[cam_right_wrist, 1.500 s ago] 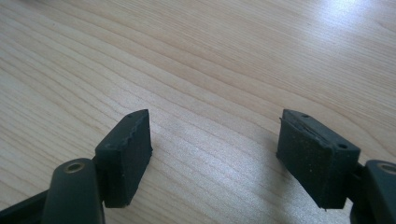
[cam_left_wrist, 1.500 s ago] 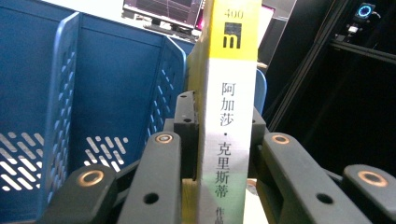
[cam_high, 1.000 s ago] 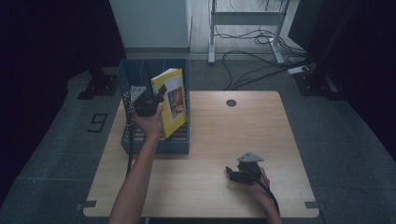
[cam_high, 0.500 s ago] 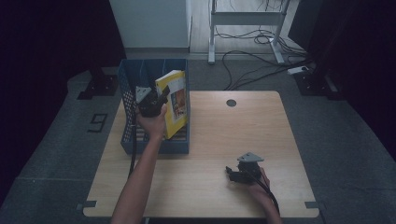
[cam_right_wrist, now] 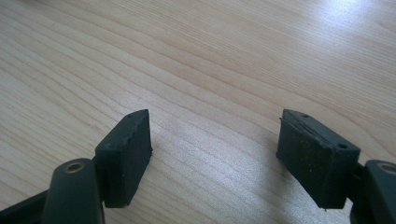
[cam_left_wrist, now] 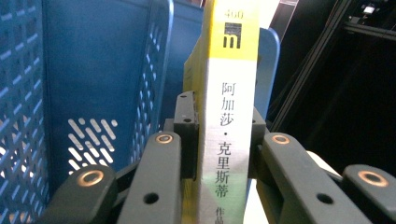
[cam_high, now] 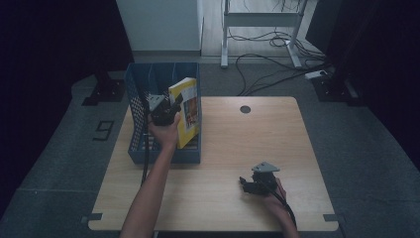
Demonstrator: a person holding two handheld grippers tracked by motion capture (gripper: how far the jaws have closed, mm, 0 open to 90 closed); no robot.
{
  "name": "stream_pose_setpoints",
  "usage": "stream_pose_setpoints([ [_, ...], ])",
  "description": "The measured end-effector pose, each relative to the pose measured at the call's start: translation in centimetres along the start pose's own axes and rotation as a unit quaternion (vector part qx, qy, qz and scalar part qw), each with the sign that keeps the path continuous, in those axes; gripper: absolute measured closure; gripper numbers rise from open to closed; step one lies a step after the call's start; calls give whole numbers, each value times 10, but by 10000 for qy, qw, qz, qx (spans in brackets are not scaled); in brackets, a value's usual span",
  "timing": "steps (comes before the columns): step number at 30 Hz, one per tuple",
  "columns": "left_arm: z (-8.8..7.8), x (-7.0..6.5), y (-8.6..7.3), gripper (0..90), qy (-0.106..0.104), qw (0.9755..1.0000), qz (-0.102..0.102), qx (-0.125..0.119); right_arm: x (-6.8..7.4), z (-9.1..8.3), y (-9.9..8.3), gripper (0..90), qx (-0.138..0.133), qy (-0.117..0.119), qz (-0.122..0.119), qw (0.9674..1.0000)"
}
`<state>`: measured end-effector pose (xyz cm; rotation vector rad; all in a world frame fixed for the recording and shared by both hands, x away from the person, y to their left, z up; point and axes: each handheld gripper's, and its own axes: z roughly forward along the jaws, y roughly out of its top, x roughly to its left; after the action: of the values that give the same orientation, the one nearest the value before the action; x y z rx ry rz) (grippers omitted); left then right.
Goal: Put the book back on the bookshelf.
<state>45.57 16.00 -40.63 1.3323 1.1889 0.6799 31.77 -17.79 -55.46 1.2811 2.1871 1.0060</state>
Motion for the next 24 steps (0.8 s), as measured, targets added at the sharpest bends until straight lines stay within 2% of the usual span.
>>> stream_pose_setpoints([
  [12, 4, 3, -15, 753, 37, 10000, -45, 62, 0, 0, 0, 252, 5, -8, 16, 10000],
  [24, -3, 1, -19, 747, -53, 10000, 4, 78, 0, 0, 0, 247, 2, -19, 18, 10000],
])
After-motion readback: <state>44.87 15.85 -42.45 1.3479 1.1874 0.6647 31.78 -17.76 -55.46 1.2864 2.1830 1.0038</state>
